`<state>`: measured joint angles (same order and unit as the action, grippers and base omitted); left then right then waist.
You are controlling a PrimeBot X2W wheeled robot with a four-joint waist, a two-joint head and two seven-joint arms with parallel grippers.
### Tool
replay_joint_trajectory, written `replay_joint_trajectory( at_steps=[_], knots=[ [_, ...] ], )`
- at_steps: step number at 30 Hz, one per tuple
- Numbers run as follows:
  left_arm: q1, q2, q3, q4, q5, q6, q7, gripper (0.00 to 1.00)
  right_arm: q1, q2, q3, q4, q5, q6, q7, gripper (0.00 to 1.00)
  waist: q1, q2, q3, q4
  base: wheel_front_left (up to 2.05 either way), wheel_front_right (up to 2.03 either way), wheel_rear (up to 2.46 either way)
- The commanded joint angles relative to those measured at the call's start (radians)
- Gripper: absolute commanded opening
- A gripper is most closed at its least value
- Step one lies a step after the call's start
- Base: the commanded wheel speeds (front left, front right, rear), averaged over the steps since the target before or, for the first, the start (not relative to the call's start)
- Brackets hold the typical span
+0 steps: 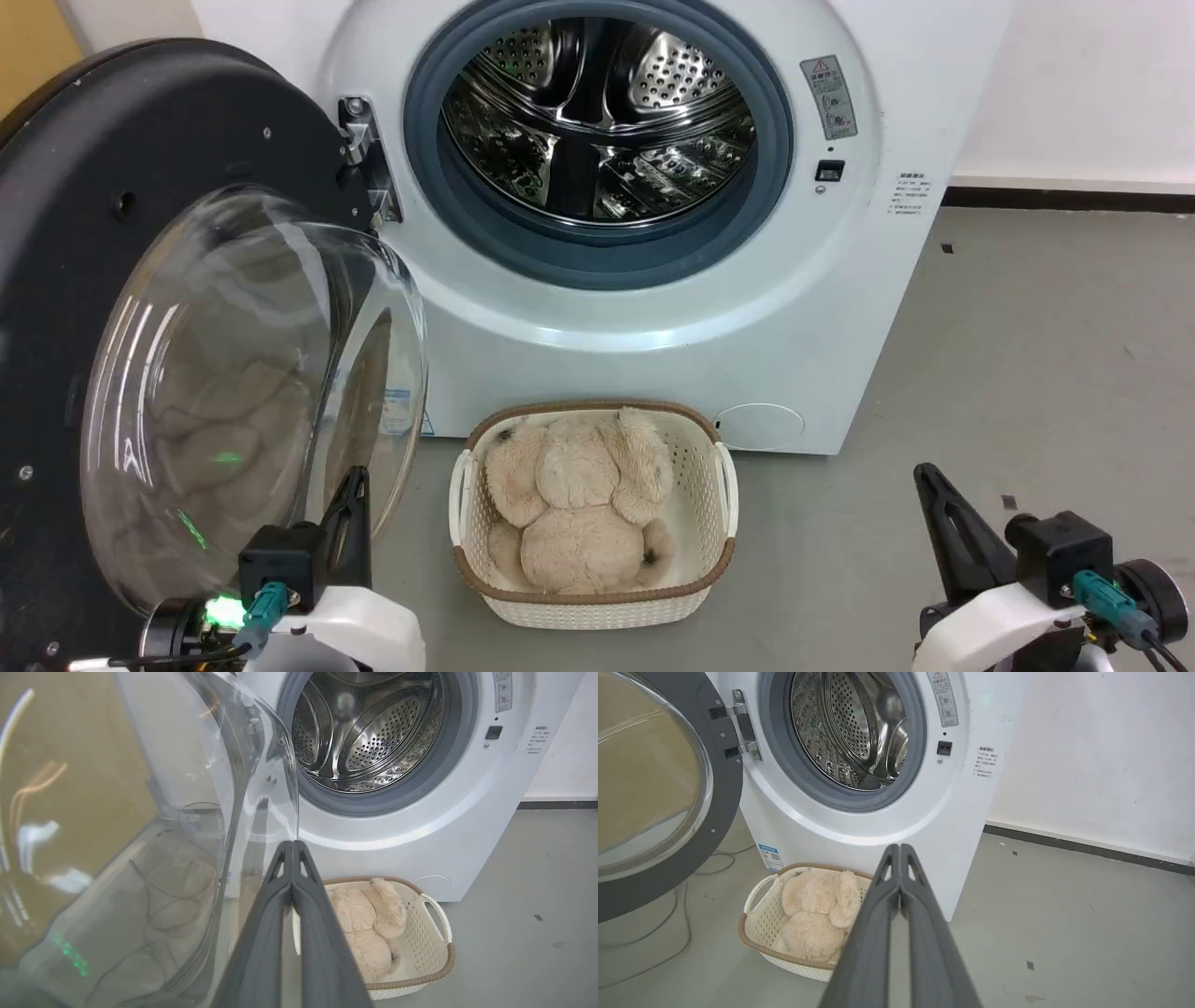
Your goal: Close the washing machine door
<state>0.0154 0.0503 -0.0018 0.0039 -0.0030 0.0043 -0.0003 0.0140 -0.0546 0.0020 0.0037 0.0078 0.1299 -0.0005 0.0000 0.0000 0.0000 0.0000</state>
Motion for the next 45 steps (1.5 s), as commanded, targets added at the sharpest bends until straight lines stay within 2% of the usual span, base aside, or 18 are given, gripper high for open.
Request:
replay_joint_trajectory(
  at_steps=[1,33,34,45],
  knots=[
    [-0.015,0.000,0.002,-0.004,0.003,-0.004,0.000,0.00,-0.014,0.004,-0.002,-0.004,-0.008,0.001,0.000,0.00,0.0000,0.0000,0.000,0.000,0.00,0.00,0.00],
    [-0.015,0.000,0.002,-0.004,0.003,-0.004,0.000,0.00,-0.014,0.004,-0.002,-0.004,-0.008,0.001,0.000,0.00,0.0000,0.0000,0.000,0.000,0.00,0.00,0.00],
    [0.000,0.000,0.000,0.000,0.000,0.000,0.000,1.00,0.000,0.000,0.000,0.000,0.000,0.000,0.000,1.00,0.0000,0.0000,0.000,0.000,0.00,0.00,0.00],
    [-0.005,0.000,-0.012,0.001,0.000,0.027,-0.019,1.00,-0.001,0.000,-0.014,-0.002,0.018,0.000,-0.019,1.00,0.0000,0.0000,0.003,0.000,0.00,0.00,0.00]
  ],
)
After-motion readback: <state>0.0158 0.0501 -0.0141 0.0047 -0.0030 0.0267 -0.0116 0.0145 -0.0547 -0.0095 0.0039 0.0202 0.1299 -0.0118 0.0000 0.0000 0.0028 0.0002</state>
